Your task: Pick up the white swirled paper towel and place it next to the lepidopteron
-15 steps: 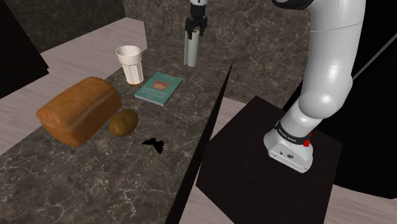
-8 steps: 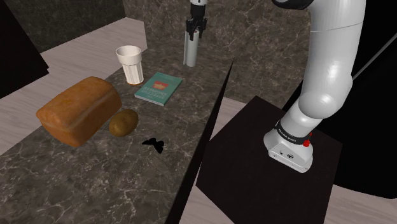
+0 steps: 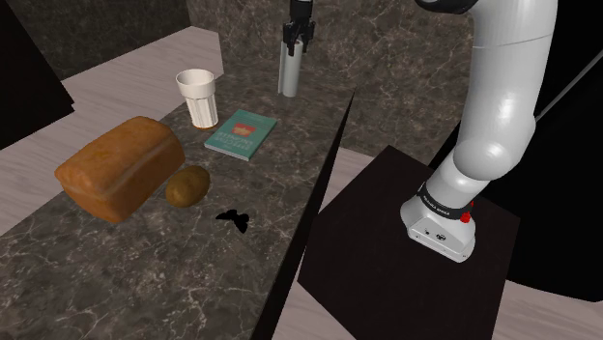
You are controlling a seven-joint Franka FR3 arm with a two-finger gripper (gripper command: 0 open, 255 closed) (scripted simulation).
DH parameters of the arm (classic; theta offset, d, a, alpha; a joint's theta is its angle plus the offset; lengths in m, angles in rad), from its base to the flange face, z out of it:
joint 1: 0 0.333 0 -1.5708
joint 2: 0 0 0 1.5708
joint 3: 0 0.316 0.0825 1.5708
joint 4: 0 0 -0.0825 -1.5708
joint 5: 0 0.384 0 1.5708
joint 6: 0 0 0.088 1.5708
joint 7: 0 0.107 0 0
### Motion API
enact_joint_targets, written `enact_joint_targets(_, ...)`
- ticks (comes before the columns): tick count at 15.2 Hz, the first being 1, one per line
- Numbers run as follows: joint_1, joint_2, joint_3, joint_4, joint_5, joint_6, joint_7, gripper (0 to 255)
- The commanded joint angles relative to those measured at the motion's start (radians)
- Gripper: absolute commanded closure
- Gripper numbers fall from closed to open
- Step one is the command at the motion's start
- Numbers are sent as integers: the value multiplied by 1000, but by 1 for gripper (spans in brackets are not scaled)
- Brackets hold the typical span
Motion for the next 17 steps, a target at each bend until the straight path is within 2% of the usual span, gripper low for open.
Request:
enact_joint_targets(1, -2, -2, -1, 25, -1, -28, 1, 255)
enact_joint_targets(13, -8, -1, -2, 178, -3, -179, 10, 255)
enact_joint_targets(17, 49, -120, 12, 47, -19, -162, 75, 255)
